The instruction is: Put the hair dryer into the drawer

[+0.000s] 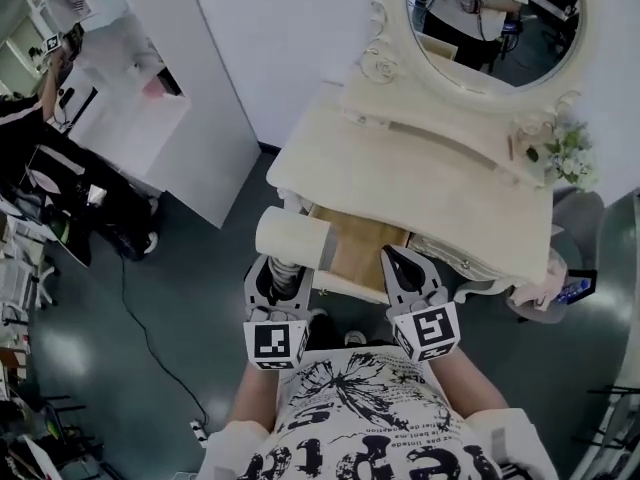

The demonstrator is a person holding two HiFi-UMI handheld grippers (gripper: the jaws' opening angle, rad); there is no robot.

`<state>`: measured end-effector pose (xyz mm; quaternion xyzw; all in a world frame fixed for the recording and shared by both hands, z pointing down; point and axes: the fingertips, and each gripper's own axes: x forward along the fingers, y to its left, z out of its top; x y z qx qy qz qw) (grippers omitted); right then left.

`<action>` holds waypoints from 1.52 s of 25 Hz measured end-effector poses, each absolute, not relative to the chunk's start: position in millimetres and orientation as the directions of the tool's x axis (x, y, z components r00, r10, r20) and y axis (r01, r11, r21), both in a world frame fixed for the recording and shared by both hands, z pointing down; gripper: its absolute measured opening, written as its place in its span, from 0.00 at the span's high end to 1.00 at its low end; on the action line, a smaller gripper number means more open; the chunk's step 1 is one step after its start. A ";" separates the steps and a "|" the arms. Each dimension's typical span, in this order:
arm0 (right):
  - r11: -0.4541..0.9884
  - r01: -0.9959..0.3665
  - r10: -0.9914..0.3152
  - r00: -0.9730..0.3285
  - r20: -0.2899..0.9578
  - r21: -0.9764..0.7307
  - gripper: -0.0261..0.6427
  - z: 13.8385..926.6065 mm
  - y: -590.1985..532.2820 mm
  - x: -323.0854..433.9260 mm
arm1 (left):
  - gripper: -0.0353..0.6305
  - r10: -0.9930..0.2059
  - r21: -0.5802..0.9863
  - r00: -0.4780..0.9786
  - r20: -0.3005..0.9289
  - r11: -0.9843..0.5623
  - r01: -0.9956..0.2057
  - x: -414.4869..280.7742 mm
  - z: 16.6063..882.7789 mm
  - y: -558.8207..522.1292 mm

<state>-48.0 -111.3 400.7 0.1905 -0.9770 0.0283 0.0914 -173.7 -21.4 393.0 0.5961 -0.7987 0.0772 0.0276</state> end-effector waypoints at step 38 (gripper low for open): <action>0.408 -0.905 -0.823 -0.421 0.380 -0.120 0.94 561.3 -160.2 -32.5 | 0.57 -0.332 -0.071 0.633 0.699 -0.914 -0.400 -121.4 682.7 -145.5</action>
